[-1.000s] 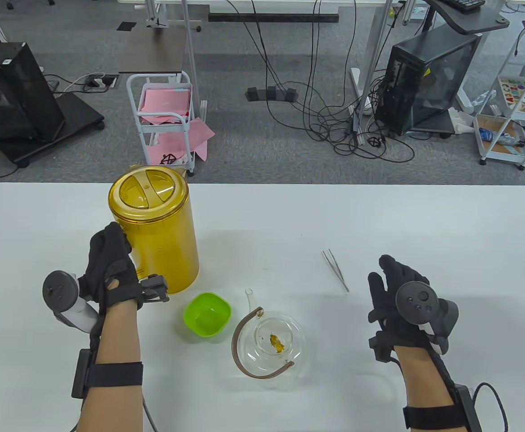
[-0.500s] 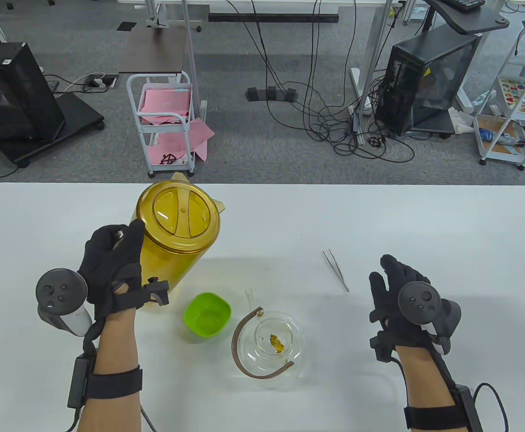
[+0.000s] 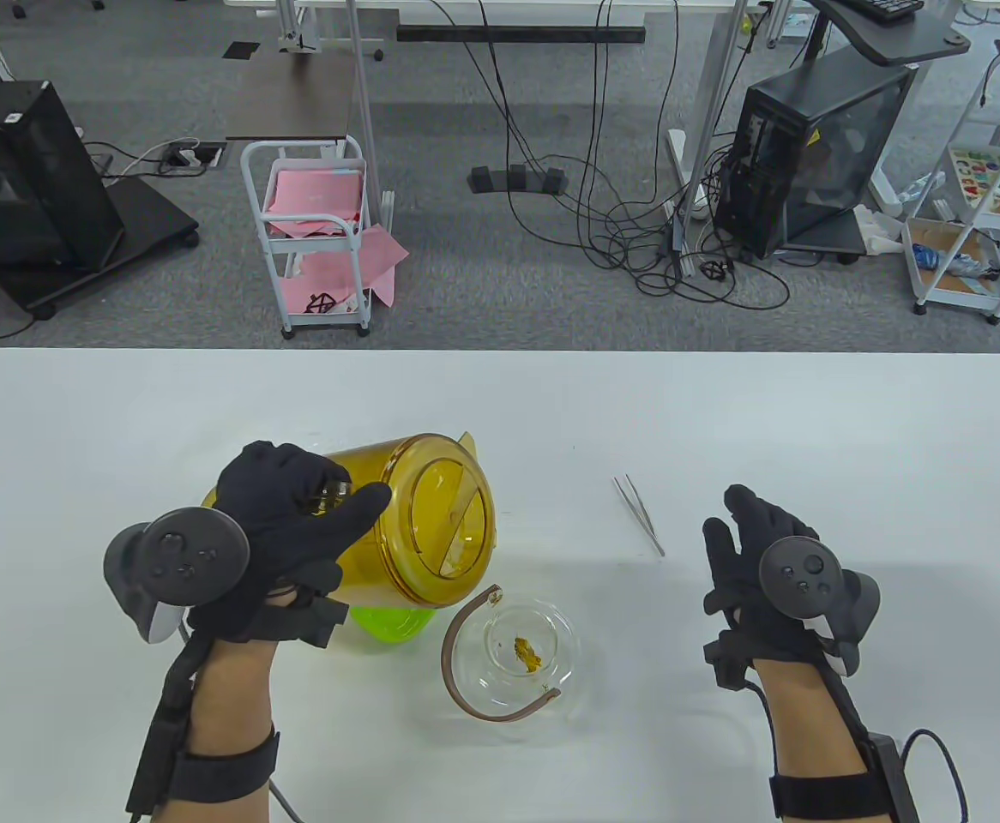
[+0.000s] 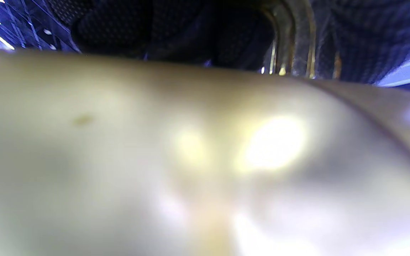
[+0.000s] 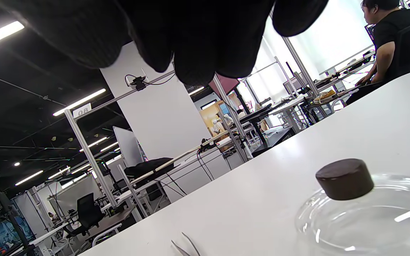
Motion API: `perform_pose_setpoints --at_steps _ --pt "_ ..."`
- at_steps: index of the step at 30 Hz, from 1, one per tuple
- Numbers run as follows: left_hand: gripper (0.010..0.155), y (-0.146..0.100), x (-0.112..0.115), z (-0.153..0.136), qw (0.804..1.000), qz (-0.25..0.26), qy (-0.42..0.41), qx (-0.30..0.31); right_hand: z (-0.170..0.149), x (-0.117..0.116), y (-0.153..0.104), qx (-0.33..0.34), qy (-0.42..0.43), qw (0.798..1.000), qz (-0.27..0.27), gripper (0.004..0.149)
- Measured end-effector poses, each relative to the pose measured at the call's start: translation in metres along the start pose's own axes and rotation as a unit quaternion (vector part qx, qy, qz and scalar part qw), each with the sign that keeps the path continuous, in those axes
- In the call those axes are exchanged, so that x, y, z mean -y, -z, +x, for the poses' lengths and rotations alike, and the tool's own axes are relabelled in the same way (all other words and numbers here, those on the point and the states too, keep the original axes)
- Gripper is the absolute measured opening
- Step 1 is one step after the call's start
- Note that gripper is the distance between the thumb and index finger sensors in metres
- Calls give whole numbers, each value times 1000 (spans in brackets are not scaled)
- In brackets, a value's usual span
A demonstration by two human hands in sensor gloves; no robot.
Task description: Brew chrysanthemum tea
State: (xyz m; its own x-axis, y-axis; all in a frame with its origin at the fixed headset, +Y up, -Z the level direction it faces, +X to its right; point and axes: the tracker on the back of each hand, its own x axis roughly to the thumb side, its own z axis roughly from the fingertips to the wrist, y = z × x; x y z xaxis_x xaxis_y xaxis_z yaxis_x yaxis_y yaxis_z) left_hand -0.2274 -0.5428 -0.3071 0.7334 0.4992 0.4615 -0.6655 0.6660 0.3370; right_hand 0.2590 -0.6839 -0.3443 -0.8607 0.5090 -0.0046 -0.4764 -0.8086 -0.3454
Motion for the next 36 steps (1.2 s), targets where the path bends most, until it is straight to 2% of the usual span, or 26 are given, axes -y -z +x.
perform_pose_setpoints --at_steps 9,18,24,36 --pt "54 5 23 18 993 -105 23 52 -2 0 1 -1 0 1000 1 59" --pt "53 4 49 42 980 -153 85 98 -1 0 0 0 -1 1000 2 58" --pt "53 4 58 47 977 -162 87 110 -1 0 0 -2 -2 1000 3 58" --pt "53 2 57 51 975 -165 90 120 -1 1 1 -2 -2 1000 3 57"
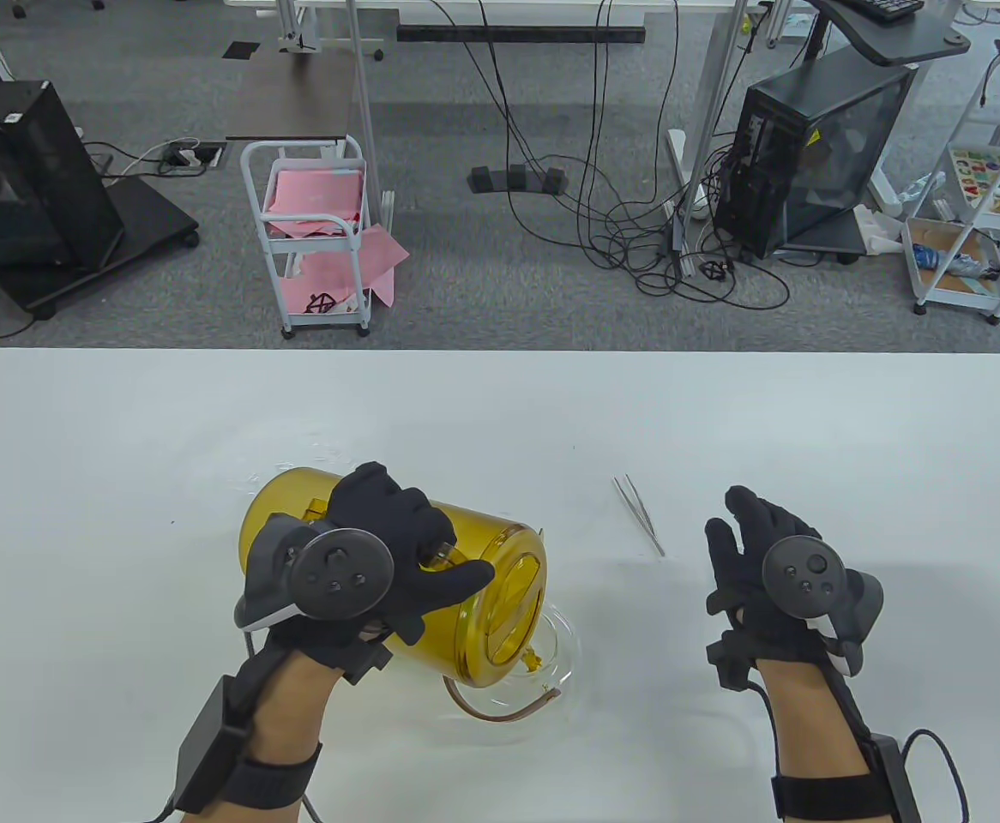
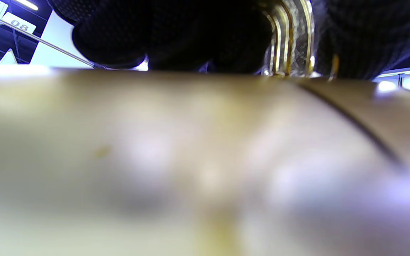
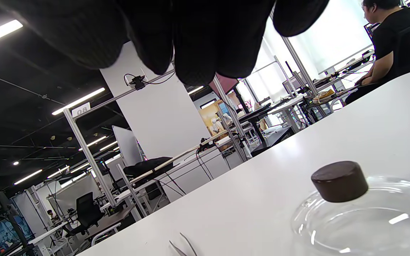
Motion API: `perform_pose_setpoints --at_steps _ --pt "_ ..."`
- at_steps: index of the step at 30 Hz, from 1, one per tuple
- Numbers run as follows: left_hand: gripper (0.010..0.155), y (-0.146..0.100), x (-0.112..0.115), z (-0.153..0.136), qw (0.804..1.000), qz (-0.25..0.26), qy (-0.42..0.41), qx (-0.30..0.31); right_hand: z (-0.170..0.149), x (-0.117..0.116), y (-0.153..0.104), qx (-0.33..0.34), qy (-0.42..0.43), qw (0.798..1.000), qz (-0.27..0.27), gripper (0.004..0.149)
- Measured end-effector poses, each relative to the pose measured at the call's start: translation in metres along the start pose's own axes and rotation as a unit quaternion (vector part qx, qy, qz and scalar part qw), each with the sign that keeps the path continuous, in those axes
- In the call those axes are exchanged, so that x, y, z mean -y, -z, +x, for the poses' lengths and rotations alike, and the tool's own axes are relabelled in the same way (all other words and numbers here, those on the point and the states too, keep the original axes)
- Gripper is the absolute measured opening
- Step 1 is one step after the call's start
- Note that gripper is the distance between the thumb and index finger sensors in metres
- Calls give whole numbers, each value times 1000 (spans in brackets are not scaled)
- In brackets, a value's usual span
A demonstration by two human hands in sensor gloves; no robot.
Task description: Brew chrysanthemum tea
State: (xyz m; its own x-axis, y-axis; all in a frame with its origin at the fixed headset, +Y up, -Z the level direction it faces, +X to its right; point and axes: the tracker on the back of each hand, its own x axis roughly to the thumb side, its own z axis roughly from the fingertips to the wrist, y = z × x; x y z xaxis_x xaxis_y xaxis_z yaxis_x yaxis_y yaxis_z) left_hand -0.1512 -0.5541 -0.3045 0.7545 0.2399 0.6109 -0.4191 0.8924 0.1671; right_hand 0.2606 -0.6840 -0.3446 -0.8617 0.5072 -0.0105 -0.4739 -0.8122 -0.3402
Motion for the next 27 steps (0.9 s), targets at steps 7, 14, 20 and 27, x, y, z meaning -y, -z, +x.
perform_pose_setpoints --at_steps 7,14,20,27 --pt "53 -2 -3 8 1000 1 19 10 0 0 0 0 0 1000 0 57" --pt "53 -1 -2 16 999 1 32 18 -1 0 0 0 0 1000 1 57" --pt "52 -1 -1 20 999 -1 37 25 -1 0 0 -1 0 1000 2 56" --pt "52 -1 1 23 999 -4 40 30 -1 0 0 -1 0 1000 2 56"
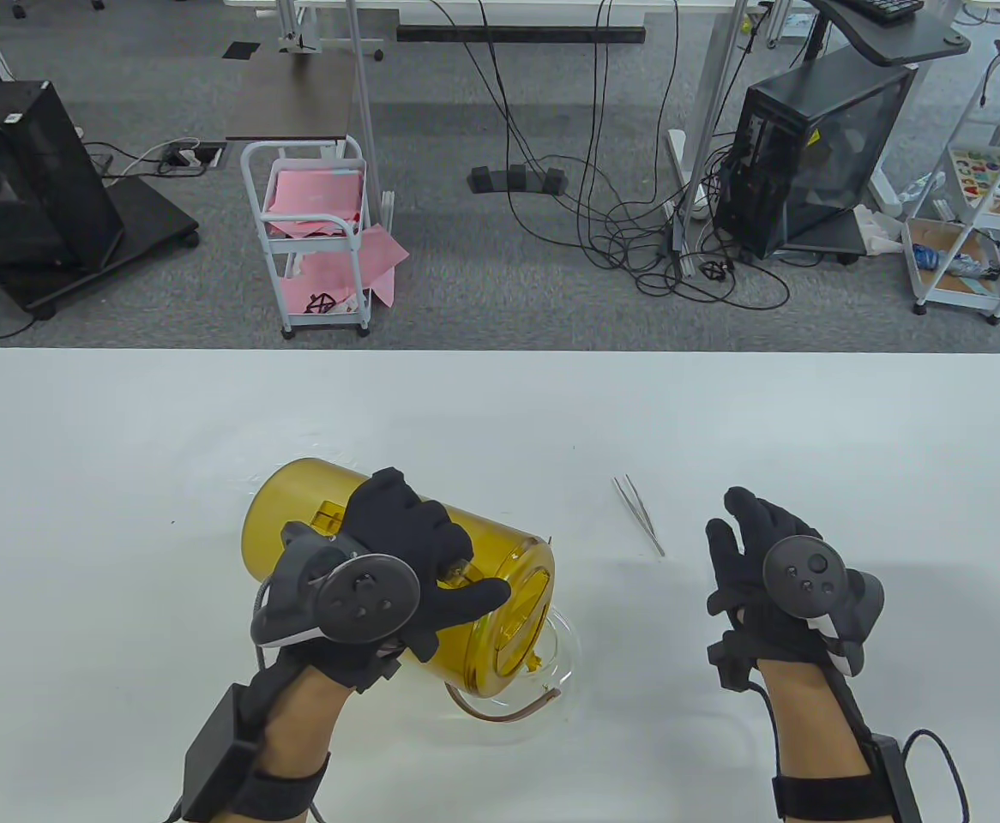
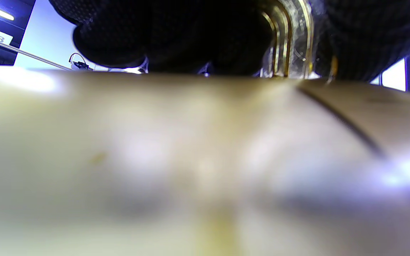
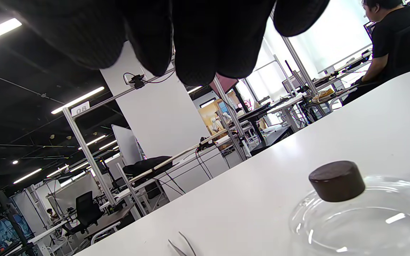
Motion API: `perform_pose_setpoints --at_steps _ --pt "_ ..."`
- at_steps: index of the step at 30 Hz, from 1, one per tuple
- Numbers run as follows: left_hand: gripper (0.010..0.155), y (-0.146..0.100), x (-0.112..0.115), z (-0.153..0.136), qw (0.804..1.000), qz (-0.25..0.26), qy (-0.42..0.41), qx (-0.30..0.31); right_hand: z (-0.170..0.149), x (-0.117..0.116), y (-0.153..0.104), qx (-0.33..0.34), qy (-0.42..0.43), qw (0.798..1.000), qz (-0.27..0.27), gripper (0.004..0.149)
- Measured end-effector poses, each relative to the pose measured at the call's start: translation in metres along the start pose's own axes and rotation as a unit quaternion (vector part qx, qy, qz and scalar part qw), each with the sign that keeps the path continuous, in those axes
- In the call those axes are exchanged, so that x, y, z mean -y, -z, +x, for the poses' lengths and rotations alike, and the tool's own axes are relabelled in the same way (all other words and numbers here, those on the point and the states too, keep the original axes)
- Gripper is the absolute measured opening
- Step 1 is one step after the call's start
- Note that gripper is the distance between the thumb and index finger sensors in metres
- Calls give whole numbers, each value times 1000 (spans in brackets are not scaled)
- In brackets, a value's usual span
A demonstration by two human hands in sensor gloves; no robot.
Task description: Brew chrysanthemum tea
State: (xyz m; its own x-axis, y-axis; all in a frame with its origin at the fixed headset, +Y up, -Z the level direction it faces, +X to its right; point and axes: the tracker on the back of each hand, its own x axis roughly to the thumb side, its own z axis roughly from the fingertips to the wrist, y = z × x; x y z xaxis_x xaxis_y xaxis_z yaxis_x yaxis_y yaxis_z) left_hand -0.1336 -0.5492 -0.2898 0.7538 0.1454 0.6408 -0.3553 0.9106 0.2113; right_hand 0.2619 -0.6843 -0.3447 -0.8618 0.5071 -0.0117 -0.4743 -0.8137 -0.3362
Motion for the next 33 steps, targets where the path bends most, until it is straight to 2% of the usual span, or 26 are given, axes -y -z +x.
perform_pose_setpoints --at_steps 33 --pt "52 4 6 19 1000 -10 20 22 3 1 0 2 2 1000 2 55"
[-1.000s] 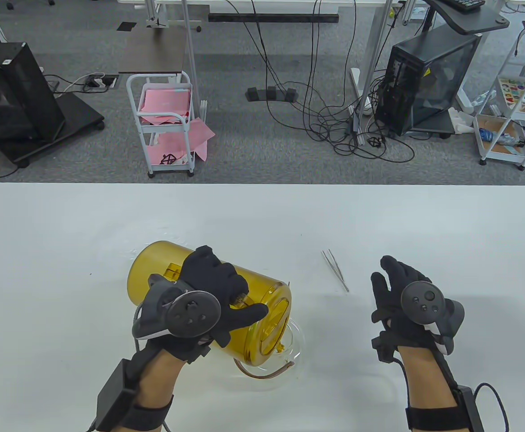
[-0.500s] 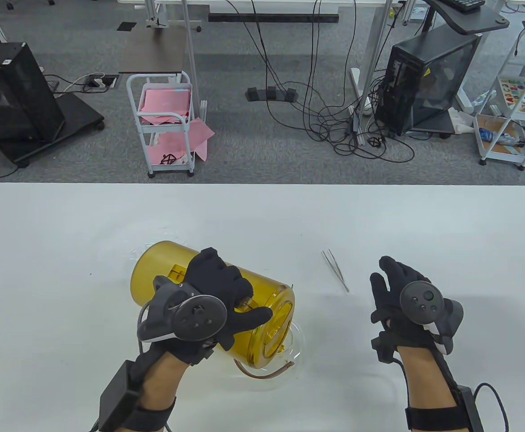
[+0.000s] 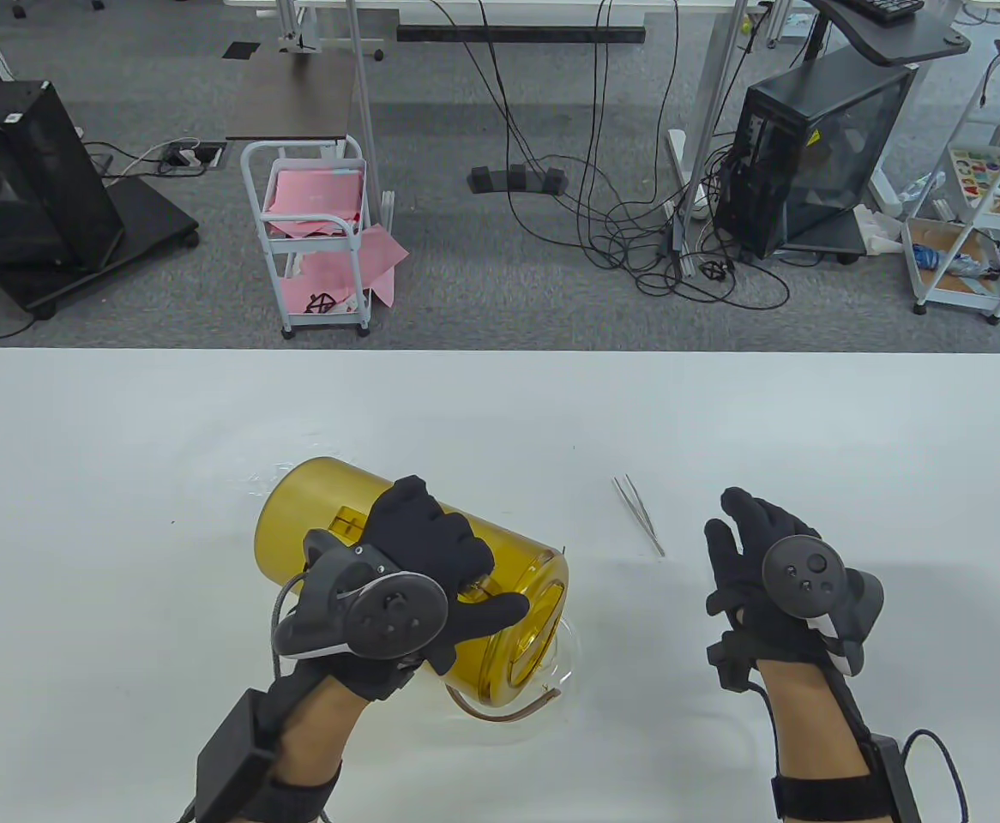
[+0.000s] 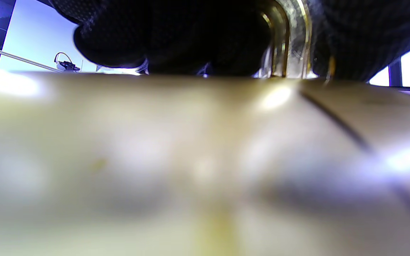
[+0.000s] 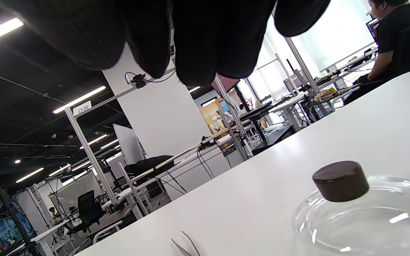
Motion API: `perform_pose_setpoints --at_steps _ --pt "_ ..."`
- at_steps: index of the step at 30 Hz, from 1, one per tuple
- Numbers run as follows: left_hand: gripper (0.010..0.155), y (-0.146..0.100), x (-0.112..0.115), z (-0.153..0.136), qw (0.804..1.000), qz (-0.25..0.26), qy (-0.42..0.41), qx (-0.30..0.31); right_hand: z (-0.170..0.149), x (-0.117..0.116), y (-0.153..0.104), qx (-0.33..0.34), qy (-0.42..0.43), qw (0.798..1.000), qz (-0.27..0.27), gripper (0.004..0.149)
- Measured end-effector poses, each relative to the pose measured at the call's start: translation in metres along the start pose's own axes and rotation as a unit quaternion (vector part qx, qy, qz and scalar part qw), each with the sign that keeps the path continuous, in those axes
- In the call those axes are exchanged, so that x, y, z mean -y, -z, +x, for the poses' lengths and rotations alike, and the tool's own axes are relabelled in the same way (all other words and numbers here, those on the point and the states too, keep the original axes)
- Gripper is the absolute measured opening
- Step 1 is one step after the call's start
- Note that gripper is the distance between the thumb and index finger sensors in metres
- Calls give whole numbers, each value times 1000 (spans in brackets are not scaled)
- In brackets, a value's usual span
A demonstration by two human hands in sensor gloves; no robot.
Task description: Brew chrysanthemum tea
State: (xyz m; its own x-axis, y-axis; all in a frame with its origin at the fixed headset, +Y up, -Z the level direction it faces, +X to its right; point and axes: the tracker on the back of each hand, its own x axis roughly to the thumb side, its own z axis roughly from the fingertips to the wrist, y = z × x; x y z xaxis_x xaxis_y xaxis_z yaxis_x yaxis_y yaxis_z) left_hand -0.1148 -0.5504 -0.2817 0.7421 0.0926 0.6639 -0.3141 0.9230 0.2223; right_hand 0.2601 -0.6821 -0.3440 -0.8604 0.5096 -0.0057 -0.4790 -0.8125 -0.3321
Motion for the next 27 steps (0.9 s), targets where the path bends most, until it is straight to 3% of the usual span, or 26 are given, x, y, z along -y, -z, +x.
perform_pose_setpoints --at_steps 27 --pt "52 6 1 10 1000 -15 22 11 -1 1 1 -3 1 1000 5 53"
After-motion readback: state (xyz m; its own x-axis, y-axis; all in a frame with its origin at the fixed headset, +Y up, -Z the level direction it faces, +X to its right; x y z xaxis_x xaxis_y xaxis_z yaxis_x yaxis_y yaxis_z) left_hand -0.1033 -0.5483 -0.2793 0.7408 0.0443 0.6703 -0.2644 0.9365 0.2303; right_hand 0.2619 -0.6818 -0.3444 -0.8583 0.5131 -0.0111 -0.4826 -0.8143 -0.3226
